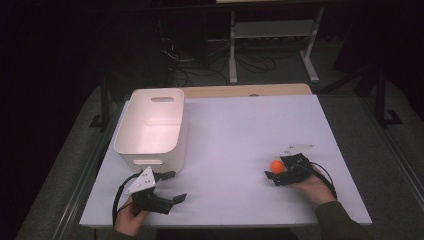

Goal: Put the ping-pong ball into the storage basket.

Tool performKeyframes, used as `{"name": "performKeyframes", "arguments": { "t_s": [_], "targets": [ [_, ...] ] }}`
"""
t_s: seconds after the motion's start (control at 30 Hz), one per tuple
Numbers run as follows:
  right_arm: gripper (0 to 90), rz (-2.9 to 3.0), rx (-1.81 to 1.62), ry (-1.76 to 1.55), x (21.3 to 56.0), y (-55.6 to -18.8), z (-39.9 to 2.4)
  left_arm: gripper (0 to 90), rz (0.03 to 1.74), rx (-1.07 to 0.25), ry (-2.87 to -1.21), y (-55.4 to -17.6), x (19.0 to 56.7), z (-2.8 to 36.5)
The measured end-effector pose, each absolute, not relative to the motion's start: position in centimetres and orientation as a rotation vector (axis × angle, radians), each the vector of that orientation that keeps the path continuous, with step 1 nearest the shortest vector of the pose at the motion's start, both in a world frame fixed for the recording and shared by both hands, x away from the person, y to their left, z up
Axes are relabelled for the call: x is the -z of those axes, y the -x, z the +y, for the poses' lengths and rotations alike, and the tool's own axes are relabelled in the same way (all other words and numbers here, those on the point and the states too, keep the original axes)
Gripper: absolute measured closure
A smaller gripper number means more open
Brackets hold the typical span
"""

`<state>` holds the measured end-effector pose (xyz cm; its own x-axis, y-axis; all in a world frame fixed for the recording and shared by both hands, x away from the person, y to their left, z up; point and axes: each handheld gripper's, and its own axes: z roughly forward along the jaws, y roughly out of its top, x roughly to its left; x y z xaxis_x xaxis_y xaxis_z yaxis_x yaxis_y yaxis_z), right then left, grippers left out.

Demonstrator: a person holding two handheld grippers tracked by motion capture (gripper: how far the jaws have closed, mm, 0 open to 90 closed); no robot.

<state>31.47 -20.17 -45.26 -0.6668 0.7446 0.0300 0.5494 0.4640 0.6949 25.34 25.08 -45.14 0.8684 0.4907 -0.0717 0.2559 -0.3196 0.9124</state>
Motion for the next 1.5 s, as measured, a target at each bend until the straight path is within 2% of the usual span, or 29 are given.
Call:
{"name": "performKeyframes", "arguments": {
  "t_s": [0.9, 1.5],
  "targets": [
    [42.2, 2.451, -1.016, -1.094, 45.04, -31.45, -20.35, 14.2, 0.552, -0.263, -1.916, -25.33, 45.14, 25.07],
    [47.3, 2.461, -1.01, -1.09, 45.14, -31.49, -20.32, 14.2, 0.552, -0.263, -1.917, -25.32, 45.14, 25.06]
  ]
}}
